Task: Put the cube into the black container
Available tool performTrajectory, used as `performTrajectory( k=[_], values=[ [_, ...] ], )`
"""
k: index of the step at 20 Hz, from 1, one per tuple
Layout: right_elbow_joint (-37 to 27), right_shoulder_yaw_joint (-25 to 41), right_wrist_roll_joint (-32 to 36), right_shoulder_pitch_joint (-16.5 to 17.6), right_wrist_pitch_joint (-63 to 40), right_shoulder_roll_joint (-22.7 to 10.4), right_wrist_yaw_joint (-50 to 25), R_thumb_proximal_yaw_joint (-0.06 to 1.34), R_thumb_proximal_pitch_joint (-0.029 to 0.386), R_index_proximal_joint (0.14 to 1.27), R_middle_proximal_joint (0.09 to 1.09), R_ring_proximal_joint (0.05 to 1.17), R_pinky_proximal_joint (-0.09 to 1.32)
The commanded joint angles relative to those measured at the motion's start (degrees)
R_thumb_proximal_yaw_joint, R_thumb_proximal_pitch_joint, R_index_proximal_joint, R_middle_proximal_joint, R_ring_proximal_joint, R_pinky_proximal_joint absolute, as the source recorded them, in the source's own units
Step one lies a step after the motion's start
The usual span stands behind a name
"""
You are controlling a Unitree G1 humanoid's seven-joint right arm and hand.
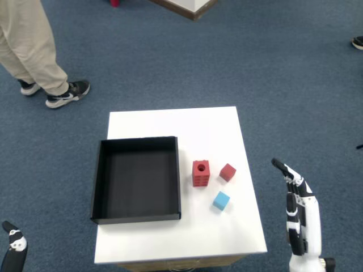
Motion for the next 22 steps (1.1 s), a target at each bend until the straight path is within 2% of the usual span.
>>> performTrajectory(
  k=[1,8,11,14,16,18,22],
  values=[
    [-2.5,-0.3,2.8,-1.2,0.8,-1.8,0.6,0.12,0.184,0.38,0.32,0.31,0.20],
    [-6.5,-0.3,5.0,0.6,7.2,-1.8,2.6,0.19,0.208,0.40,0.34,0.34,0.23],
    [-8.1,-1.4,4.0,1.1,12.8,-2.1,3.0,0.32,0.231,0.41,0.35,0.36,0.29],
    [-8.6,-2.2,2.0,1.0,16.1,-2.5,2.6,0.42,0.232,0.41,0.35,0.37,0.31],
    [-8.6,-2.5,0.2,0.7,18.3,-2.8,2.1,0.45,0.201,0.41,0.34,0.37,0.30],
    [-9.8,-3.2,-4.4,0.5,24.2,-3.7,0.5,0.44,0.115,0.41,0.32,0.35,0.29],
    [-13.3,-3.6,-14.2,1.3,35.7,-5.3,-4.6,0.43,0.082,0.41,0.29,0.32,0.30]
  ],
)
